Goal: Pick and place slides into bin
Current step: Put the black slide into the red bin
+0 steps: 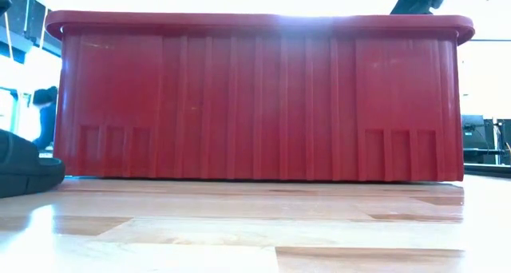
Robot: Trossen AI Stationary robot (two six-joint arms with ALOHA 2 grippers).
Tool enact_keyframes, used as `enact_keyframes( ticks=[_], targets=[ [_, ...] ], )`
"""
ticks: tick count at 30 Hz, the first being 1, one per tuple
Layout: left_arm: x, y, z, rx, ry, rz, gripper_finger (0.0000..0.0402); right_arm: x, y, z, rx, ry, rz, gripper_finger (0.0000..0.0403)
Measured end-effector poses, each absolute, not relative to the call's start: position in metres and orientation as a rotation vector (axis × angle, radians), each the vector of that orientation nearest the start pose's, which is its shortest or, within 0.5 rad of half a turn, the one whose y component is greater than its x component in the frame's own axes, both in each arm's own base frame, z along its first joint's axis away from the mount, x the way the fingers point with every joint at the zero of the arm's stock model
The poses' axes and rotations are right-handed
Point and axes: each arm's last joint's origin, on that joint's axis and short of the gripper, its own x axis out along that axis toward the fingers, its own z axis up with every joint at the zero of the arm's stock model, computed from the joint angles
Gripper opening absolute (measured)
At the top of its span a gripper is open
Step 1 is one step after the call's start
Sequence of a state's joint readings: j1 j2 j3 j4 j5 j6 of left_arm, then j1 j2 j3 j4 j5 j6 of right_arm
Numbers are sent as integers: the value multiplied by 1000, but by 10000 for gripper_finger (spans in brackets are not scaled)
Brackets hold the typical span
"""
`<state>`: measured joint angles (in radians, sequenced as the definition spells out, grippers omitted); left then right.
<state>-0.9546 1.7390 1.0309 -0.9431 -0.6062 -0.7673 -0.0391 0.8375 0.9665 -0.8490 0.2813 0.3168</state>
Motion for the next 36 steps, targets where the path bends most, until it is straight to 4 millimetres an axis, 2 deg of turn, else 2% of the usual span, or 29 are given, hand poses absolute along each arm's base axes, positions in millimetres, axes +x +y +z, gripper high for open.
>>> enact_keyframes(
  ticks=[5,10,15,26,31,36],
  targets=[
    [181,-227,164,447,1104,166,17,150,-14,328,213,661,-416,0],
    [190,-241,187,383,1066,136,7,150,-14,328,213,662,-416,0],
    [202,-255,229,364,984,119,4,150,-14,328,213,662,-416,0],
    [219,-272,346,492,658,62,4,150,-14,328,261,655,-421,0],
    [227,-262,386,595,523,148,4,150,-12,327,297,661,-383,0],
    [248,-239,407,746,506,247,3,153,-10,330,330,638,-294,0]
  ],
)
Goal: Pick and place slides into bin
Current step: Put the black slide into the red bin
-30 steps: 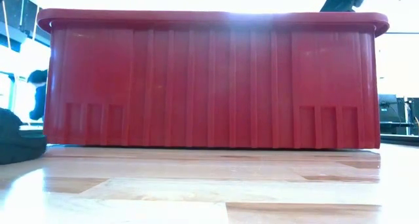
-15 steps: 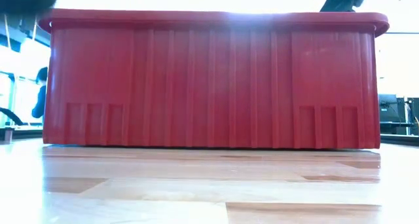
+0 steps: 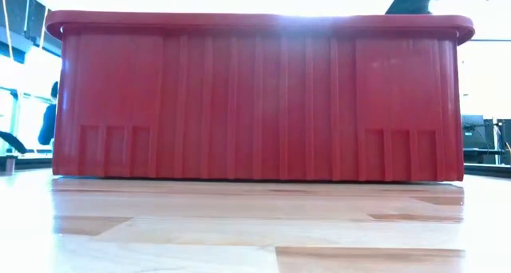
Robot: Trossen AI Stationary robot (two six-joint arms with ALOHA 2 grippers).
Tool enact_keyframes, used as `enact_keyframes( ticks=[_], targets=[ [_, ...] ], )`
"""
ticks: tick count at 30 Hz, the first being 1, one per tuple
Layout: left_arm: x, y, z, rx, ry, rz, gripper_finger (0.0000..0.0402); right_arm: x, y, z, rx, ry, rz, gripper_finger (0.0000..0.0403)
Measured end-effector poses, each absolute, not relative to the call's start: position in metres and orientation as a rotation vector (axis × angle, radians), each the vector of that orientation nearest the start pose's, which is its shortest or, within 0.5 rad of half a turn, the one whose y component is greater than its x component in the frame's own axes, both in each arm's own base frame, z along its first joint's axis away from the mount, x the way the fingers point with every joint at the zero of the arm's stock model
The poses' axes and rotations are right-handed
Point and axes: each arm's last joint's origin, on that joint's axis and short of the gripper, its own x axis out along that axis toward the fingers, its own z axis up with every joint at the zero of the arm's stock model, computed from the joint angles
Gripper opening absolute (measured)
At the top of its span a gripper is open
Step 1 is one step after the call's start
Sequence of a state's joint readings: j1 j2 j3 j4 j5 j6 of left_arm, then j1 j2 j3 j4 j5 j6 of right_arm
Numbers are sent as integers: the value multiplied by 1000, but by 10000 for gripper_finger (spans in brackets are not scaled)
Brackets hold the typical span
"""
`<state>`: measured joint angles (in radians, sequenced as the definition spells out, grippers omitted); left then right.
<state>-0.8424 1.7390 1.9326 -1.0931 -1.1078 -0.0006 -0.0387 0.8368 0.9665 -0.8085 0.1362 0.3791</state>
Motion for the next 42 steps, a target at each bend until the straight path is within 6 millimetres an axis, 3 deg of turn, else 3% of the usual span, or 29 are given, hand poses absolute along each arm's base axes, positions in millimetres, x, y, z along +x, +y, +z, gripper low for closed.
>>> enact_keyframes(
  ticks=[7,17,23,29,33,42],
  targets=[
    [292,-184,413,898,579,488,3,157,-8,354,287,499,-192,3],
    [340,-79,418,818,700,815,2,143,-8,423,-91,244,-125,33],
    [363,-30,411,791,770,876,2,152,-5,440,-235,202,-196,82],
    [389,11,405,800,783,913,1,194,-6,435,-320,229,-451,153],
    [394,40,402,808,820,951,2,222,-8,424,-341,275,-578,184],
    [393,102,393,737,866,918,2,261,-10,406,-385,319,-645,184]
  ],
)
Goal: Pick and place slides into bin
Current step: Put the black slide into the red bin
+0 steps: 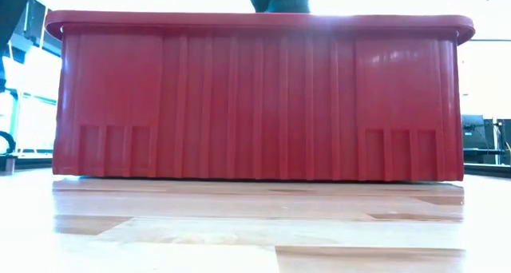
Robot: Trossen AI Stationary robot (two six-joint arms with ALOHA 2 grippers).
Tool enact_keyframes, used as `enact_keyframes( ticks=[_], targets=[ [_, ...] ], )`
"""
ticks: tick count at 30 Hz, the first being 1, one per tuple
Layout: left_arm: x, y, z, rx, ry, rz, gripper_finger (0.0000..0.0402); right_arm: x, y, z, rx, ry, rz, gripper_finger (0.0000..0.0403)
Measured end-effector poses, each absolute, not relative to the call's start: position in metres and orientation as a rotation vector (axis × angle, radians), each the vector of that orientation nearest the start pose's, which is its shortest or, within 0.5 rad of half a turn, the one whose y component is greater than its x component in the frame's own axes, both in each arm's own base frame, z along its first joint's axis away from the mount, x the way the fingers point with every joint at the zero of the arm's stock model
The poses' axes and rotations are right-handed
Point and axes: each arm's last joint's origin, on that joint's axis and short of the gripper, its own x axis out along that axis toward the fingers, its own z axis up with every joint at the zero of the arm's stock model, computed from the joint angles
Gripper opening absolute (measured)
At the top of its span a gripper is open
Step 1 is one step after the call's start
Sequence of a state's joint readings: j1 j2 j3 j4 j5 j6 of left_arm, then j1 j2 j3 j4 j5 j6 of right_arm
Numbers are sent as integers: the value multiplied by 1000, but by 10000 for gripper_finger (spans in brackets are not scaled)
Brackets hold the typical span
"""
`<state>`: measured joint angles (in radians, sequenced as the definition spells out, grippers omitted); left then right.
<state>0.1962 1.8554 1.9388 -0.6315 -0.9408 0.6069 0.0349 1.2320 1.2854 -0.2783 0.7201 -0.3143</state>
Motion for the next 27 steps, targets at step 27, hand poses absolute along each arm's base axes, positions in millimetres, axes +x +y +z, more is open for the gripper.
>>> enact_keyframes(
  ticks=[27],
  targets=[
    [397,105,396,714,796,846,2,287,-42,381,-390,432,-875,142]
  ],
)
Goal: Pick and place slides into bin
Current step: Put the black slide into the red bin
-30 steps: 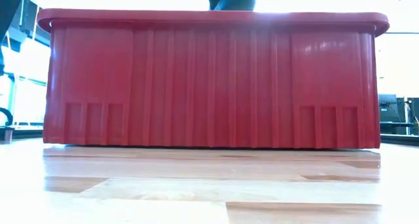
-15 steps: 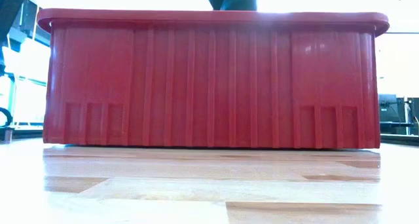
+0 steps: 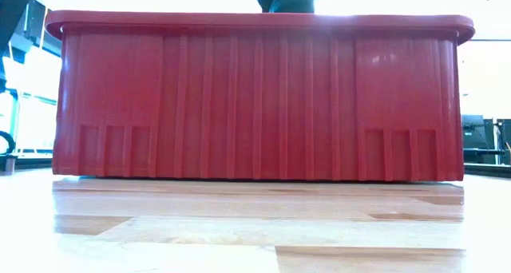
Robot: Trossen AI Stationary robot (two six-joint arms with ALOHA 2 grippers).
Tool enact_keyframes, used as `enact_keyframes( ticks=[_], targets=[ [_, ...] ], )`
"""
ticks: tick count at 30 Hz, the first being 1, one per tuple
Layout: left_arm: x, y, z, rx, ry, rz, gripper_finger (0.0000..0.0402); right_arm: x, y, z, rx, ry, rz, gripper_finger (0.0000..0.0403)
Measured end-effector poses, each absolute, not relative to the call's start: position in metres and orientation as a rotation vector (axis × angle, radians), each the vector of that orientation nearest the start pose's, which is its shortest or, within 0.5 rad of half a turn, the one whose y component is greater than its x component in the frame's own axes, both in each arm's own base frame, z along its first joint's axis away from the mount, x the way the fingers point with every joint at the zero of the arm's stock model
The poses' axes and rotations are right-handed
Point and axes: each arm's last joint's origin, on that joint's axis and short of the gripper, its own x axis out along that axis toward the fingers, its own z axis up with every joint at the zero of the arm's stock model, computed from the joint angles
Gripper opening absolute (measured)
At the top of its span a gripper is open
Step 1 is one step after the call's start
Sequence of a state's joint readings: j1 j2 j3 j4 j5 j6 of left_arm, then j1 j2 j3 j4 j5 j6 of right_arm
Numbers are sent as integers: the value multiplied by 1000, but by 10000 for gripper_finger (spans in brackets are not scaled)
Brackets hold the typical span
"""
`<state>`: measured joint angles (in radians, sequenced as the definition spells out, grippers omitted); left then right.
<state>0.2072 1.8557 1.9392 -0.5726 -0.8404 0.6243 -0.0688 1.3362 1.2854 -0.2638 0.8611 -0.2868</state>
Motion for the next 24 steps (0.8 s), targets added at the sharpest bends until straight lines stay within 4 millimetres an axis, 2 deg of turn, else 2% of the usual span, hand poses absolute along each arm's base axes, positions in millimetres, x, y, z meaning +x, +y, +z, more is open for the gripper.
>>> enact_keyframes(
  ticks=[8,16,20,24],
  targets=[
    [399,102,397,708,778,819,2,288,-47,380,-327,406,-814,142],
    [400,103,399,698,743,807,2,287,-50,379,-340,422,-930,139],
    [401,103,399,702,736,800,2,287,-50,379,-342,424,-927,115],
    [401,103,399,703,736,794,3,287,-50,379,-348,427,-920,66]
  ],
)
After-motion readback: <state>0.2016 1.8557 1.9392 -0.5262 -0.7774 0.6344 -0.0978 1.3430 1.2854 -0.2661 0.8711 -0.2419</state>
